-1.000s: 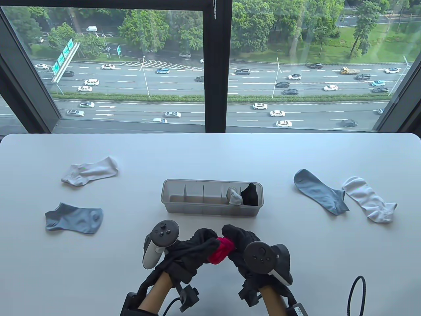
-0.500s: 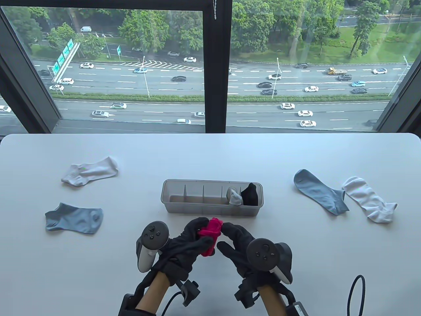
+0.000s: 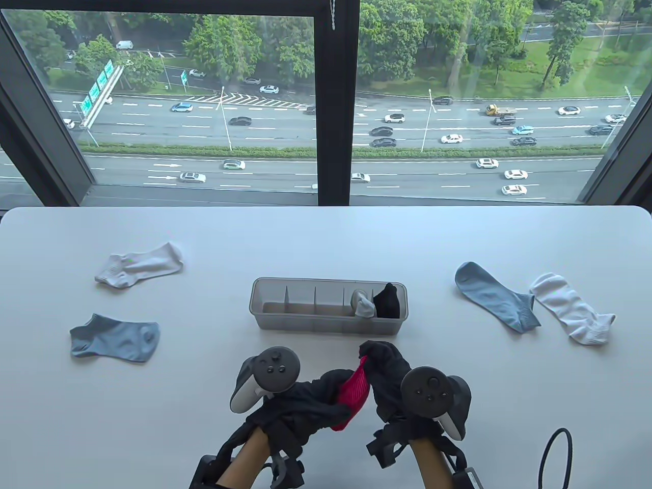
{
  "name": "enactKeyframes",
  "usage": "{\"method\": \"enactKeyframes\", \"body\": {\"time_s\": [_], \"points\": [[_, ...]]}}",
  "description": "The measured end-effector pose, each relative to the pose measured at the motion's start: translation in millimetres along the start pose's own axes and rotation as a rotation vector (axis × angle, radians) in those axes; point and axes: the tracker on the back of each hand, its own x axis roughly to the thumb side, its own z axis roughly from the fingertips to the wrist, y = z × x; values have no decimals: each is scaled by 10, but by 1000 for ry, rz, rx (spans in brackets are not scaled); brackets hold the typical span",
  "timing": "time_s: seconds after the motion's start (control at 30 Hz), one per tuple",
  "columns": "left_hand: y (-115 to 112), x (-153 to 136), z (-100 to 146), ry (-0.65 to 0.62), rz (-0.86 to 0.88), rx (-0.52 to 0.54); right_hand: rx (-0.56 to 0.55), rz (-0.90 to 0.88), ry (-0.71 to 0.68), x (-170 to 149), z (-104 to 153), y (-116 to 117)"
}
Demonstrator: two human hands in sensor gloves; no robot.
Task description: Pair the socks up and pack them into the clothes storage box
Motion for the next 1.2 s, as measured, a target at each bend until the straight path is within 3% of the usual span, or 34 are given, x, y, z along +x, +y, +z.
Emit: {"method": "enactKeyframes", "body": {"time_s": [0.1, 0.2, 0.23, 0.3, 0.37, 0.43, 0.5, 0.53, 0.6, 0.67, 0.77, 0.93, 1.0, 1.07, 1.13, 1.2], "points": [[-29, 6, 4, 13, -20, -85, 75, -121, 5, -10, -40, 4], [-65, 43, -15, 25, -65, -105, 111, -50, -8, -33, -38, 35], [-51, 47, -11, 36, -125, -58, 135, -6, -5, -42, -41, 49], [-4, 38, 32, 42, -189, 134, 163, 1, 60, -63, -46, 52], [41, 23, 77, 47, -216, 218, 165, -150, 94, -113, -58, 33], [79, 25, 108, 16, -219, 315, 365, -372, 124, -147, -54, 88], [97, 65, 131, -28, -197, 352, 541, -348, 135, -159, -33, 201], [97, 77, 125, -27, -188, 353, 520, -288, 113, -171, -32, 204], [158, 55, 169, -8, -230, 363, 432, -334, 100, -153, -66, 198], [186, 68, 183, -7, -133, 400, 434, -384, 99, -154, -64, 195], [207, 66, 218, 8, -164, 497, 379, -332, 73, -118, -58, 158], [256, -61, 280, 14, 19, 624, 319, -374, 101, -116, -31, 147], [284, -113, 293, 11, 27, 553, 241, -295, 107, -104, -8, 148], [239, -132, 238, 72, 10, 342, 207, -222, 101, -80, -9, 144], [143, -119, 158, 112, -50, 201, 178, -256, 109, -54, -11, 152], [104, -103, 129, 106, -121, 320, 207, -305, 103, -58, -10, 151]]}}
